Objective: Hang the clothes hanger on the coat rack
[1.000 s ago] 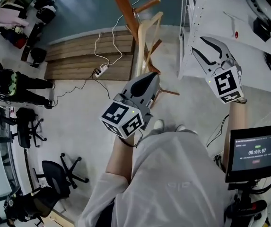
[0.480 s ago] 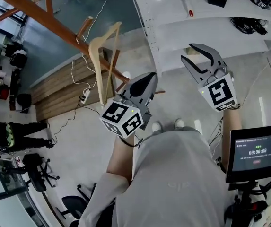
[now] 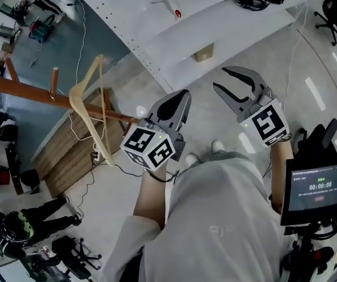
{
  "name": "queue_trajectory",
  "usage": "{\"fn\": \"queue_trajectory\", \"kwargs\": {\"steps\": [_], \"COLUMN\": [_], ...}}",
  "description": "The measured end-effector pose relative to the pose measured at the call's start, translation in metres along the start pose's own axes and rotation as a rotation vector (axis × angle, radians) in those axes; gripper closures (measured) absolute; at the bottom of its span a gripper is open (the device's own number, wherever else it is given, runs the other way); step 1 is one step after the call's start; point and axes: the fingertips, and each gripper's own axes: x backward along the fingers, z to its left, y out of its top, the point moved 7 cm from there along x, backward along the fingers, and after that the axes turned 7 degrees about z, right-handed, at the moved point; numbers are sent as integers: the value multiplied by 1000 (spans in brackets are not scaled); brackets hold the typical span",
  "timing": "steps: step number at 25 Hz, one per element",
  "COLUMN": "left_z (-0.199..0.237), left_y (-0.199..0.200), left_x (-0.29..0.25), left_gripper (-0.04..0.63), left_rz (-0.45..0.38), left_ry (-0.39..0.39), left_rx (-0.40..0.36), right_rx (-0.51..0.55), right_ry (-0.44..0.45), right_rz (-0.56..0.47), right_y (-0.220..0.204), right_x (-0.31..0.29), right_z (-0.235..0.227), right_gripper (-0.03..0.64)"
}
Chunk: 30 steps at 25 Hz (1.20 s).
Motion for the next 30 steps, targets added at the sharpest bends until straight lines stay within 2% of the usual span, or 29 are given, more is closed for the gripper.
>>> {"fn": "queue_trajectory", "kwargs": {"steps": [5, 6, 7, 15, 30], "left_z": [-1, -2, -3, -11, -8], "left_y": [-4, -5, -5, -9, -6], "left_x": [-28, -33, -37, -56, -59], "left_gripper": [594, 594, 594, 594, 594], "left_rz": [28, 34, 40, 67, 57], "left_ry": [-69, -81, -92, -149, -155], "left_rx": [4, 4, 4, 4, 13], "right_rx": [-102, -107, -112, -157, -183], "right_ry": [-27, -51, -74, -131, -158], "right_rz": [27, 33, 37, 62, 81], "right_y": [-20, -24, -28, -43, -46], "right_x": [15, 18, 20, 26, 27], "right_z": [-3, -4, -5, -7, -14], "right_gripper": [453, 516, 543, 545, 545]}}
